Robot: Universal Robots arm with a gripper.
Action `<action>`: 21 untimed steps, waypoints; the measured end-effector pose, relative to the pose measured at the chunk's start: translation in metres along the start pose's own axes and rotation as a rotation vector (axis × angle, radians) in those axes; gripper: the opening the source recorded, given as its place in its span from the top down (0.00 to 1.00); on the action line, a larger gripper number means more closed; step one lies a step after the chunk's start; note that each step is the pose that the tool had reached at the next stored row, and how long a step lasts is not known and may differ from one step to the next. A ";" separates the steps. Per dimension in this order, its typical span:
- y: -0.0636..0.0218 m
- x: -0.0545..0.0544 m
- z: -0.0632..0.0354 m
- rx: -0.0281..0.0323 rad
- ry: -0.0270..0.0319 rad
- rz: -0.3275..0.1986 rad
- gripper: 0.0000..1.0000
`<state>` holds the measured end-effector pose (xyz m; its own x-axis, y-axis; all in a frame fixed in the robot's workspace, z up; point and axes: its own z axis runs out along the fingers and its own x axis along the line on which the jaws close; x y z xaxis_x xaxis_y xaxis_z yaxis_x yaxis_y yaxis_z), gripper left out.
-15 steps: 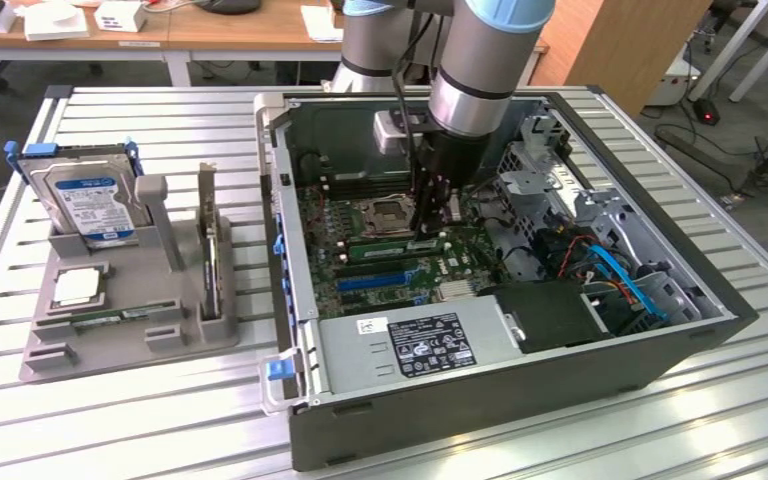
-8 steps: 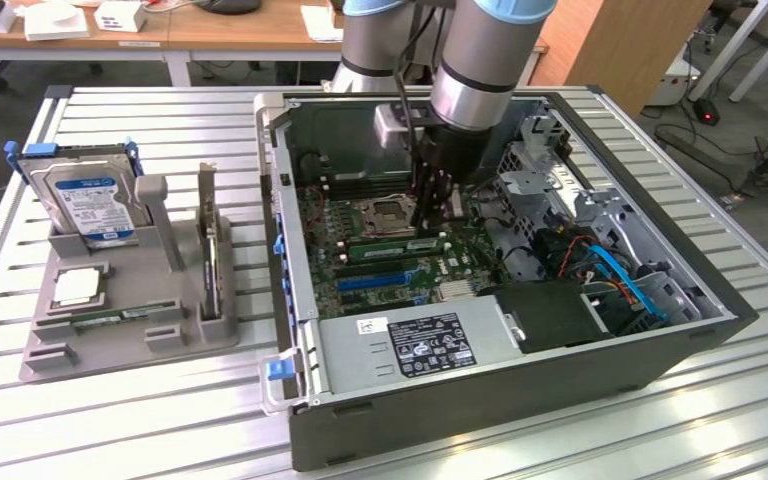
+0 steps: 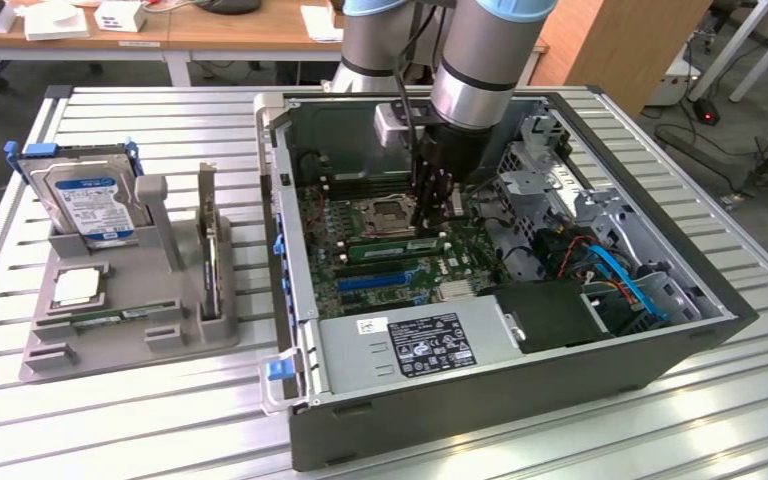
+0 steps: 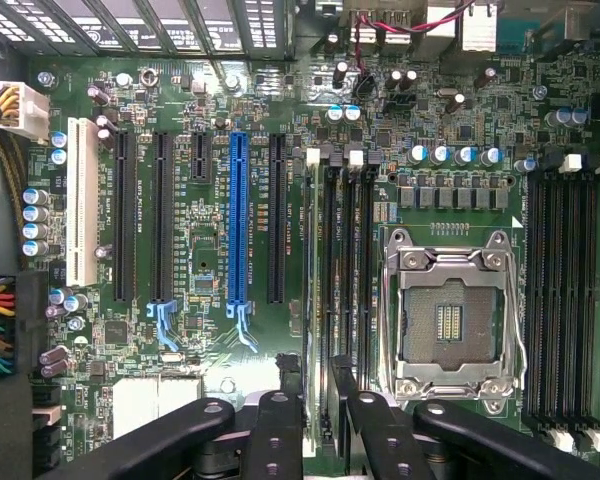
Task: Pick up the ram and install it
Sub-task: 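Press down the ram until it locks into place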
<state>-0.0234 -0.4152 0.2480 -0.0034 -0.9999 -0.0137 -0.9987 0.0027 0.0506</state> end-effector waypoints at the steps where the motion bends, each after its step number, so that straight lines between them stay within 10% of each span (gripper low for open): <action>1: 0.0000 0.000 0.0000 0.0000 -0.0001 0.000 0.76; 21: 0.0000 0.000 0.0000 0.0000 0.0000 0.000 0.91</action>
<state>-0.0234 -0.4152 0.2480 -0.0034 -0.9999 -0.0137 -0.9987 0.0027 0.0506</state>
